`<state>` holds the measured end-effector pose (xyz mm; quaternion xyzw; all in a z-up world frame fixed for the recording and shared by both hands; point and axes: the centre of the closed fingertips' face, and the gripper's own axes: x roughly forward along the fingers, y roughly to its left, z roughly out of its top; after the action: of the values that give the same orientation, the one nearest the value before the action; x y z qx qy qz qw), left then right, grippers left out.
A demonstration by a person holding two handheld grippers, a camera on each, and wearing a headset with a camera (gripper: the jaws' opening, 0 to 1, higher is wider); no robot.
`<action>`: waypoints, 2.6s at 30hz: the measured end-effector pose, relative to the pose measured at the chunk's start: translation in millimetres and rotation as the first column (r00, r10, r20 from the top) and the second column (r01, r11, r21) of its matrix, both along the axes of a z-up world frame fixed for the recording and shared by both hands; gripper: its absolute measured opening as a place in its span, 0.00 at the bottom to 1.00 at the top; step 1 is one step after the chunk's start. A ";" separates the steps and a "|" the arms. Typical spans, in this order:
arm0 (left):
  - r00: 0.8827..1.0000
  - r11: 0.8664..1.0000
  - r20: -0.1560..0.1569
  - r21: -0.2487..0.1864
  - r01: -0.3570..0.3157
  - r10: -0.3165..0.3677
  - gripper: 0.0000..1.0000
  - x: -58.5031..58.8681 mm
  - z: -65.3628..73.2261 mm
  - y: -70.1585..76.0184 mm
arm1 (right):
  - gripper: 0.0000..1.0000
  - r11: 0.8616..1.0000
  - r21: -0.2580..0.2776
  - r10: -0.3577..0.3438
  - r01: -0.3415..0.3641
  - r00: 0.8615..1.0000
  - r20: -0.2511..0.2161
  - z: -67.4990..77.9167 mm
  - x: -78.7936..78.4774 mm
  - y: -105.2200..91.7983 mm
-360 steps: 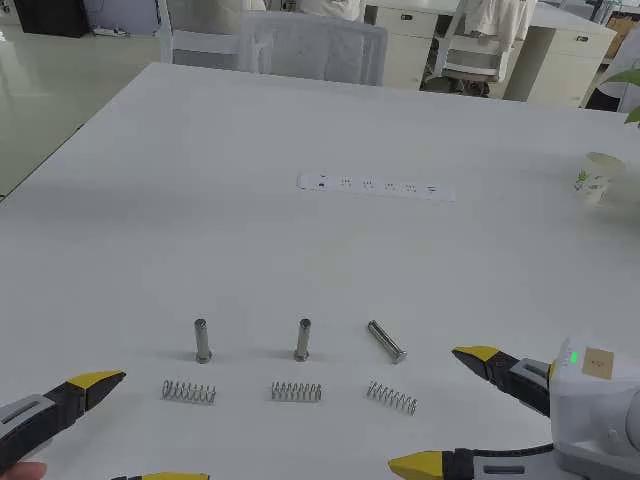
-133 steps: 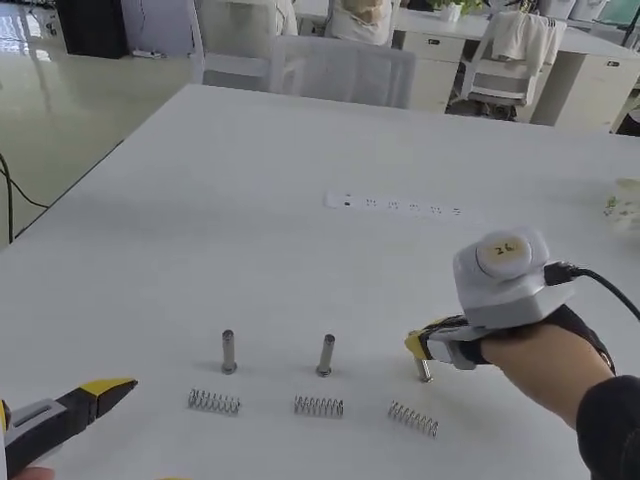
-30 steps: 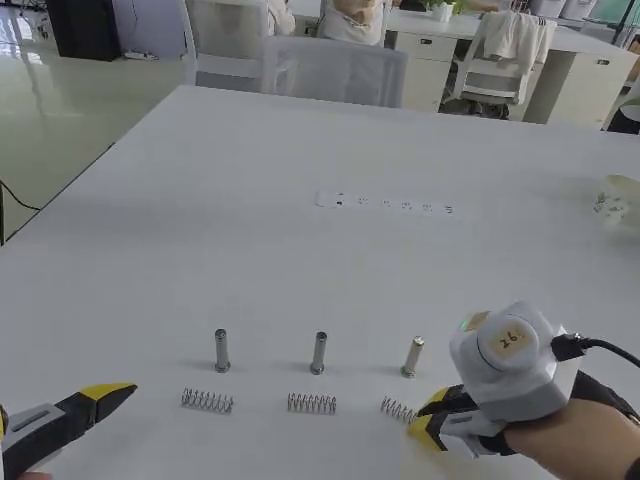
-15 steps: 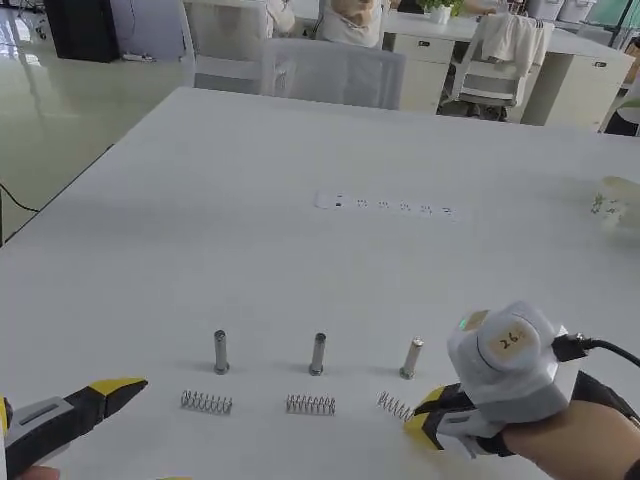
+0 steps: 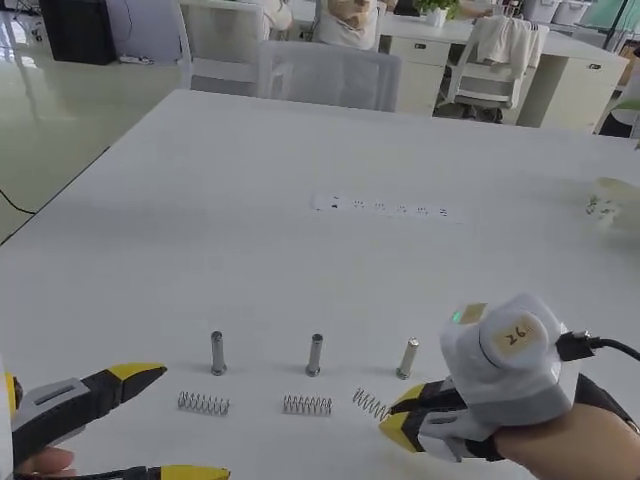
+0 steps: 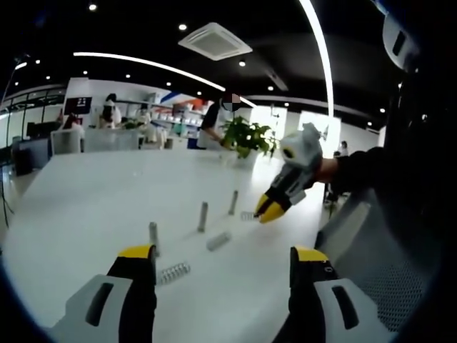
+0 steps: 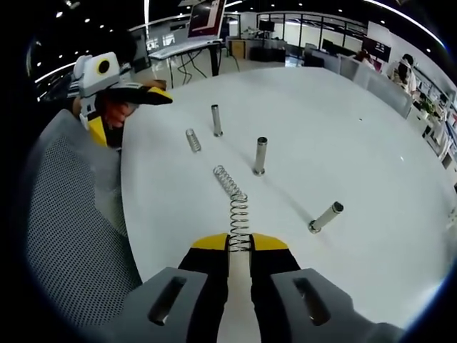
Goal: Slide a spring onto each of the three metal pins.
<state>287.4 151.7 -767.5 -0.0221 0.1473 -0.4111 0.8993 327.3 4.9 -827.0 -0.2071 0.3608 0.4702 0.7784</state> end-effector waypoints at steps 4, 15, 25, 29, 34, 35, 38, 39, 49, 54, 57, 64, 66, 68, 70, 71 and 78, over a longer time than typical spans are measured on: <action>1.000 1.000 0.012 0.006 0.027 -0.027 0.70 2.6 4.9 -6.5 | 0.08 0.999 0.034 0.013 -0.014 1.000 0.009 8.4 -3.7 8.5; 0.990 0.989 0.017 0.042 0.139 -0.140 0.63 3.9 8.0 -26.2 | 0.08 0.986 0.095 0.135 -0.136 0.991 0.019 18.8 -26.1 33.9; 0.973 0.970 0.001 0.073 0.230 -0.231 0.56 2.9 -0.5 -41.1 | 0.08 0.971 0.111 0.210 -0.212 0.977 0.028 21.5 -39.5 47.5; 0.964 0.960 -0.013 0.084 0.266 -0.266 0.50 1.4 -5.4 -44.5 | 0.08 0.964 0.109 0.238 -0.241 0.970 0.036 21.3 -44.6 51.3; 0.950 0.946 -0.020 0.086 0.312 -0.311 0.39 -3.0 -7.6 -50.2 | 0.08 0.956 0.112 0.268 -0.271 0.962 0.044 22.8 -49.7 55.9; 0.948 0.944 -0.020 0.087 0.317 -0.317 0.38 -3.5 -8.0 -51.2 | 0.08 0.955 0.111 0.272 -0.276 0.961 0.046 22.7 -50.3 56.4; 0.942 0.938 -0.026 0.087 0.336 -0.335 0.36 -5.3 -10.2 -54.9 | 0.08 0.952 0.109 0.284 -0.288 0.958 0.049 22.5 -52.3 57.6; 0.941 0.937 -0.026 0.087 0.338 -0.337 0.34 -5.6 -10.4 -55.3 | 0.08 0.951 0.109 0.287 -0.290 0.957 0.049 22.6 -52.8 58.1; 0.921 0.917 -0.032 0.082 0.389 -0.388 0.24 -10.8 -12.6 -65.9 | 0.08 0.938 0.102 0.326 -0.331 0.943 0.063 23.2 -58.9 62.7; 0.908 0.905 -0.034 0.078 0.419 -0.418 0.18 -15.1 -13.2 -71.0 | 0.08 0.928 0.100 0.353 -0.359 0.933 0.072 23.6 -62.6 64.7; 0.903 0.899 -0.038 0.078 0.431 -0.429 0.17 -17.1 -14.6 -72.9 | 0.08 0.923 0.099 0.365 -0.372 0.928 0.076 23.7 -64.6 65.8; 0.889 0.885 -0.053 0.077 0.458 -0.455 0.14 -22.0 -17.6 -75.2 | 0.08 0.907 0.089 0.404 -0.411 0.911 0.087 24.2 -70.6 67.7; 0.886 0.882 -0.057 0.078 0.464 -0.461 0.13 -23.1 -18.3 -75.6 | 0.08 0.904 0.083 0.413 -0.420 0.906 0.088 23.7 -71.7 68.2; 0.881 0.878 -0.059 0.078 0.472 -0.469 0.11 -24.5 -18.6 -76.3 | 0.08 0.901 0.076 0.420 -0.427 0.903 0.094 23.4 -71.9 68.4; 0.877 0.874 -0.058 0.077 0.480 -0.477 0.09 -26.0 -18.5 -77.0 | 0.08 0.898 0.072 0.427 -0.434 0.899 0.093 23.0 -73.0 68.6; 0.874 0.871 -0.057 0.079 0.485 -0.482 0.07 -27.0 -18.6 -77.4 | 0.08 0.896 0.068 0.431 -0.438 0.897 0.097 23.2 -73.2 68.7; 0.866 0.861 -0.058 0.093 0.500 -0.497 0.04 -29.6 -20.9 -77.9 | 0.08 0.884 0.040 0.459 -0.465 0.882 0.106 22.6 -74.4 68.1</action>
<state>257.8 73.8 -788.4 0.0572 0.1836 -0.6208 0.7600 253.0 72.9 -804.4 -0.2838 0.2491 0.6431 0.6662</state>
